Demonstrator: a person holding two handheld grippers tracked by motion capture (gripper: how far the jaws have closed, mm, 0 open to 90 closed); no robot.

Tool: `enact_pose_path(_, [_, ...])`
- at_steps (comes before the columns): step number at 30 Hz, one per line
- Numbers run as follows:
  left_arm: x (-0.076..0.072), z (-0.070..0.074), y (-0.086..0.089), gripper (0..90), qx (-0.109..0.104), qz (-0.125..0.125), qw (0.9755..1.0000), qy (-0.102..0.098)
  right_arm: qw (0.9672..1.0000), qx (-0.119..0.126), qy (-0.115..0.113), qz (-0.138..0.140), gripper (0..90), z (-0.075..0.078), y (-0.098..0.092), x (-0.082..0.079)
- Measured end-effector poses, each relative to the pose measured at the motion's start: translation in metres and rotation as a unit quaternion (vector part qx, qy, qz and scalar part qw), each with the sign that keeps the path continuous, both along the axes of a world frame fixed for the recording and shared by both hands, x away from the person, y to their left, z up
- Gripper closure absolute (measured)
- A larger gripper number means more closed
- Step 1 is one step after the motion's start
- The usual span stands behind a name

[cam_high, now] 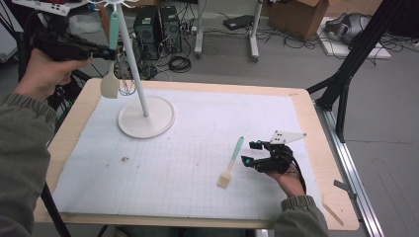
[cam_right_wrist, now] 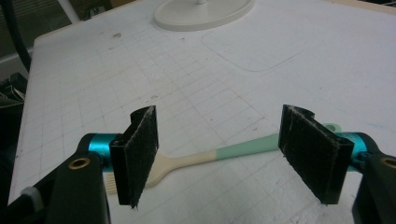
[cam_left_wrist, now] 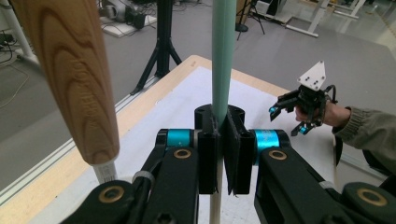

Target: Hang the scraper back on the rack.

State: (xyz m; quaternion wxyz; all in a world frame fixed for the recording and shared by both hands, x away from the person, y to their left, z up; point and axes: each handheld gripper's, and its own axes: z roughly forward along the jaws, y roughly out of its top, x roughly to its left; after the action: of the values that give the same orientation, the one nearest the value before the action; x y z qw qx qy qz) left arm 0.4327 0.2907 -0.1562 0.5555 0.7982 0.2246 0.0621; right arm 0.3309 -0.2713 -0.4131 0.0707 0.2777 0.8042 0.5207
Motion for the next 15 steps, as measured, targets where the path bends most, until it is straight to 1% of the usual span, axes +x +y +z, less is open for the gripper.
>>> enact_pose_path(1, [0.0014, -0.0004, 0.0003, 84.3, -0.001, 0.004, 1.0, 0.002, 1.0, -0.001, 0.0, 0.0, 28.0, 0.0, 0.0001, 0.0])
enact_pose_path(6, [0.0059, -0.0008, 0.0015, 84.3, -0.002, 0.005, 1.0, 0.005, 1.0, -0.002, -0.004, -0.001, 28.0, -0.0003, -0.0001, 0.0007])
enact_pose_path(9, [0.007, -0.0006, 0.0012, 84.3, -0.005, 0.006, 1.0, 0.005, 1.0, -0.001, 0.001, -0.001, 28.0, -0.0005, 0.0006, 0.0005])
enact_pose_path(10, [0.0077, -0.0007, 0.0012, 84.3, -0.004, 0.006, 1.0, 0.005, 1.0, -0.002, -0.003, 0.002, 28.1, -0.0007, 0.0008, 0.0011])
enact_pose_path(14, [0.0102, -0.001, 0.0017, 84.3, -0.005, 0.013, 0.9999, 0.009, 1.0, -0.005, 0.0, 0.003, 28.0, -0.0011, 0.0032, 0.0007])
enact_pose_path(15, [0.0113, -0.0015, 0.0019, 84.3, -0.006, 0.011, 0.9999, 0.01, 1.0, -0.006, -0.003, 0.005, 28.1, -0.0013, 0.0033, 0.0012])
